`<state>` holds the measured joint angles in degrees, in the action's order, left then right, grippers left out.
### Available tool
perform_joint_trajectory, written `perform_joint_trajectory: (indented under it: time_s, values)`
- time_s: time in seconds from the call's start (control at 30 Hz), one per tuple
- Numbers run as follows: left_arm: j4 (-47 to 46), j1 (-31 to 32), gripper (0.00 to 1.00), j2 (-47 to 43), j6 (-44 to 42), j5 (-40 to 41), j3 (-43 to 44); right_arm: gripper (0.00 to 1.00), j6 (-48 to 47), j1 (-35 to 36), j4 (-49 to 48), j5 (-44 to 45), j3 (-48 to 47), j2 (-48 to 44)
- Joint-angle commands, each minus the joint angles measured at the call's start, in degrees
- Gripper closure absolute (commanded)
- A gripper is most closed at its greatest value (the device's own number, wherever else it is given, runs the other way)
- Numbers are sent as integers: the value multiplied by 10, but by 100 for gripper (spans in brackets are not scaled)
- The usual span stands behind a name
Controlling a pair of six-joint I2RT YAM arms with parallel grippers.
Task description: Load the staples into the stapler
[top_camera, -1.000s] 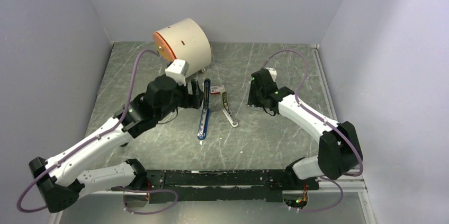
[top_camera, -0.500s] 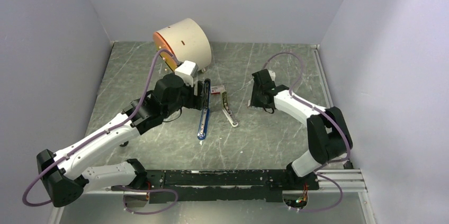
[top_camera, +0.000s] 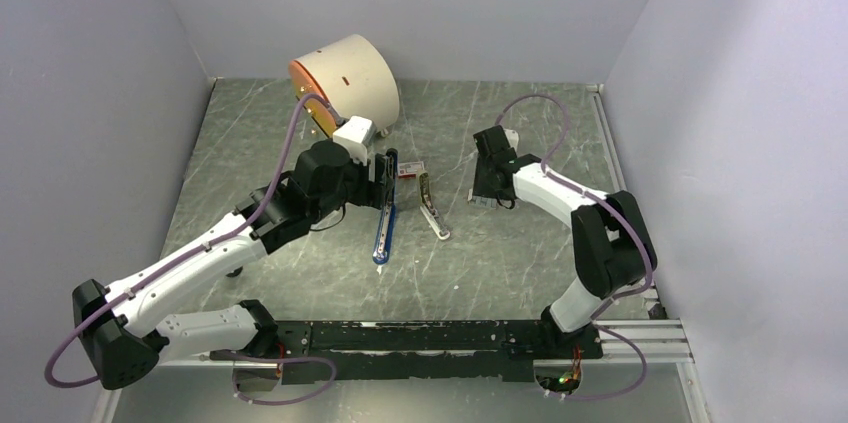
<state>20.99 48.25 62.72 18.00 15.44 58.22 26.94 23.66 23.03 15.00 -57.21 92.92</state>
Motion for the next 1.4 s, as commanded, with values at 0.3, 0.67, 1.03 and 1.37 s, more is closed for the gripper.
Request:
perform_joint_trajectory:
  time_s: [0.3, 0.67, 1.03, 1.37]
  values:
    - [-6, -1, 23, -11, 12, 8, -4, 67, 9, -4, 1, 3, -13, 26]
    - [-4, -1, 24, -11, 14, 6, -4, 62, 11, -5, -11, -7, -19, 59]
    - [-2, -1, 24, -12, 15, 14, -5, 67, 6, -5, -12, -6, -26, 73]
    - [0, -1, 24, -8, 16, 20, -5, 78, 8, -5, -2, 9, -37, 75]
